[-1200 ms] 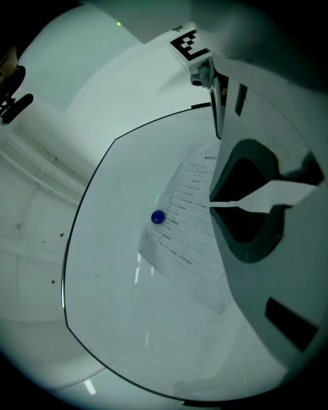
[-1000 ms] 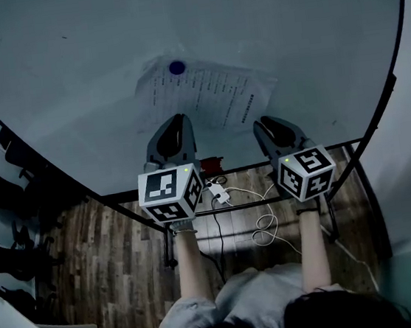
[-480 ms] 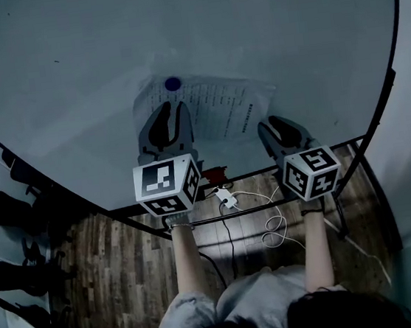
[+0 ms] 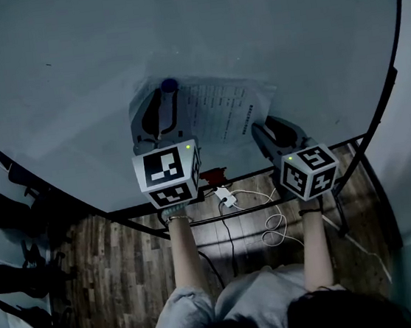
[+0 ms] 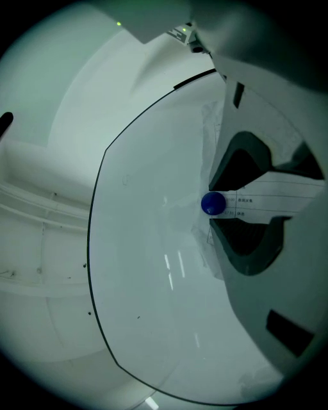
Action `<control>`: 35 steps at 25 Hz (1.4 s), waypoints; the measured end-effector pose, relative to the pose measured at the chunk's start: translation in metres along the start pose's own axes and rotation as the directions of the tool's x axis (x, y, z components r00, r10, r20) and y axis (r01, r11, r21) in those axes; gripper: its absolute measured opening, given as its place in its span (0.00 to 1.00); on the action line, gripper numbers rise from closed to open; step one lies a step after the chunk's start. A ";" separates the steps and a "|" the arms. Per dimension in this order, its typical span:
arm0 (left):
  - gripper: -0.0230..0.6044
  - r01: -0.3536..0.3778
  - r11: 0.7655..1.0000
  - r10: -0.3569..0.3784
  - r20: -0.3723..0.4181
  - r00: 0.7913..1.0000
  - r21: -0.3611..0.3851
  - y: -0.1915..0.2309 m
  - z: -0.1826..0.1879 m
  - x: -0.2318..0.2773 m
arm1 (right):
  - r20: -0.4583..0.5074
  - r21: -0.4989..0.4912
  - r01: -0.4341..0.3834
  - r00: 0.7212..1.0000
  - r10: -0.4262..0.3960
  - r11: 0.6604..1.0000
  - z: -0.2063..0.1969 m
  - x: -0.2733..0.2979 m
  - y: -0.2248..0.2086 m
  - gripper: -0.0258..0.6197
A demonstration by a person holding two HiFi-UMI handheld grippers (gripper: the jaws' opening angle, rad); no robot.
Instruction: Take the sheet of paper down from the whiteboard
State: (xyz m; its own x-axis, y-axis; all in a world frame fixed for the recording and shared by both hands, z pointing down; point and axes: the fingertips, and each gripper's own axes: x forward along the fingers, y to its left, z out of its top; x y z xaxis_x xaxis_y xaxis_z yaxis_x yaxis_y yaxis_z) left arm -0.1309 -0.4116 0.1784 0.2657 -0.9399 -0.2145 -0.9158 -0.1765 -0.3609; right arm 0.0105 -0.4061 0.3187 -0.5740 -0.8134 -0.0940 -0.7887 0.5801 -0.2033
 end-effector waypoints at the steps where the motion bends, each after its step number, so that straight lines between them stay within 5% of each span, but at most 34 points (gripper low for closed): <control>1: 0.22 -0.004 1.000 0.004 0.000 1.000 0.006 0.000 0.001 0.000 | -0.001 0.002 -0.005 1.000 0.005 1.000 0.000 0.001 0.001 0.22; 12: 0.22 -0.018 0.996 0.018 0.001 1.000 0.092 -0.008 0.008 0.007 | 0.029 0.028 -0.077 0.997 0.076 0.997 0.004 0.012 0.010 0.20; 17: 0.22 -0.056 0.993 0.054 0.023 0.998 0.107 -0.006 0.007 0.008 | 0.030 0.026 -0.087 0.996 0.086 0.996 0.004 0.014 0.012 0.09; 35: 0.22 -0.072 0.994 0.069 0.030 0.997 0.084 -0.003 0.010 0.006 | -0.049 0.010 -0.162 0.986 0.162 0.987 -0.015 0.011 0.036 0.04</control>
State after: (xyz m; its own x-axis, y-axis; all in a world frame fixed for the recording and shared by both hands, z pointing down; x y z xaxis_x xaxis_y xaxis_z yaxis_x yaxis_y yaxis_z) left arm -0.1237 -0.4137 0.1687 0.2102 -0.9408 -0.2658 -0.9040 -0.0835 -0.4194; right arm -0.0276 -0.3935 0.3245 -0.7046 -0.7054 -0.0775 -0.6832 0.7038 -0.1947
